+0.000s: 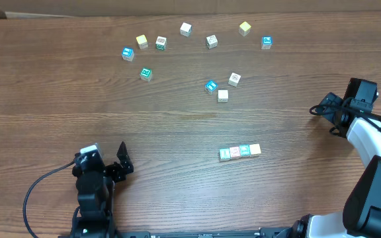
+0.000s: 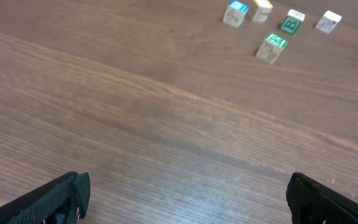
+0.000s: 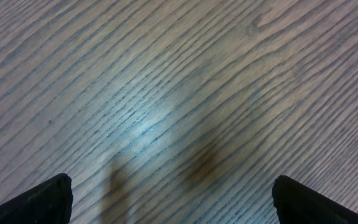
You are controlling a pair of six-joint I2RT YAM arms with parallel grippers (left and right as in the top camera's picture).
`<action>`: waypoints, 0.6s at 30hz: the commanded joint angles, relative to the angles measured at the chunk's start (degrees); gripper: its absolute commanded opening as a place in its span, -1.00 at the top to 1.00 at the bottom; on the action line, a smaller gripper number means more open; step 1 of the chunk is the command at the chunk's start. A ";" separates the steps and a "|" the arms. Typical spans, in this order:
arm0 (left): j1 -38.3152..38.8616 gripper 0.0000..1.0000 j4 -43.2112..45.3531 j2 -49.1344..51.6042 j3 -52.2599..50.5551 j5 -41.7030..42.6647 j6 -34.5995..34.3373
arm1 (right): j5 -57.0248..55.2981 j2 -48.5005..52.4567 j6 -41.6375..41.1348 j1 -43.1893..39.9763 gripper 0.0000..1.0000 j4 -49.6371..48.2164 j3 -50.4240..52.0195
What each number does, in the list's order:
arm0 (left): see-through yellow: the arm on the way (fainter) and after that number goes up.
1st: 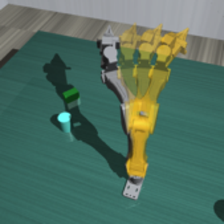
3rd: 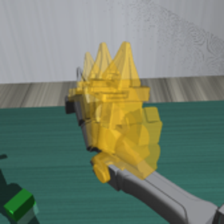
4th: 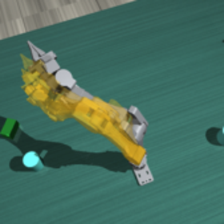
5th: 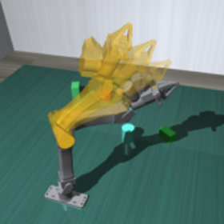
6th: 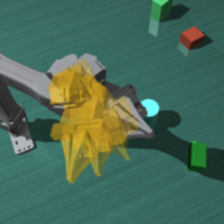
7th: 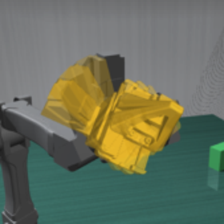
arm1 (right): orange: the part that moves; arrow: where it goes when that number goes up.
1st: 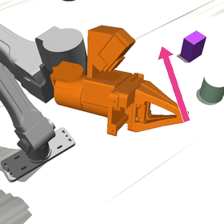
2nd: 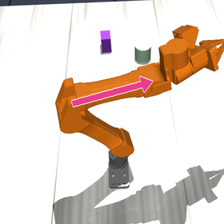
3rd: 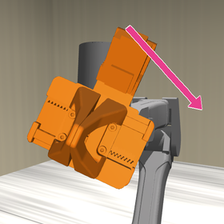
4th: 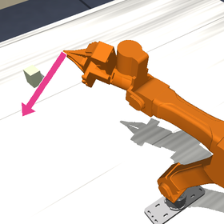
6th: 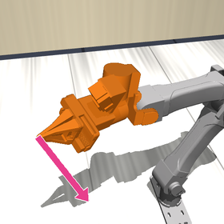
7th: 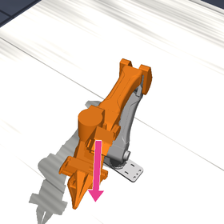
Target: Form a horizontal line
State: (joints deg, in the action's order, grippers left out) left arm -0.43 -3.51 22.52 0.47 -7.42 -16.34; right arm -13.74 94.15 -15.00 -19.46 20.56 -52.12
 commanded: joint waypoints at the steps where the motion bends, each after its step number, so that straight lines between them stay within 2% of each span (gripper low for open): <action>1: 0.35 -0.99 -0.20 -5.46 -0.22 -2.01 2.03 | -0.15 0.07 -0.13 -0.11 -1.00 -0.42 -0.35; 6: 2.43 -0.99 -0.35 -12.68 -0.22 -1.38 7.67 | -0.15 0.07 -0.13 -0.11 -1.00 -0.42 -0.35; 13: 3.50 -0.99 -0.55 -22.21 -0.22 -0.48 12.04 | -0.15 0.07 -0.15 -0.11 -1.00 -0.57 -0.35; 18: 3.50 -0.99 -0.66 -22.34 -0.20 0.07 13.00 | -0.17 0.07 -0.13 -0.11 -1.00 -0.52 -0.35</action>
State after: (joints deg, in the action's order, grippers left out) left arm 2.66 -3.86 0.95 0.47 -8.16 -5.82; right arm -13.74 94.15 -15.00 -19.46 20.53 -52.12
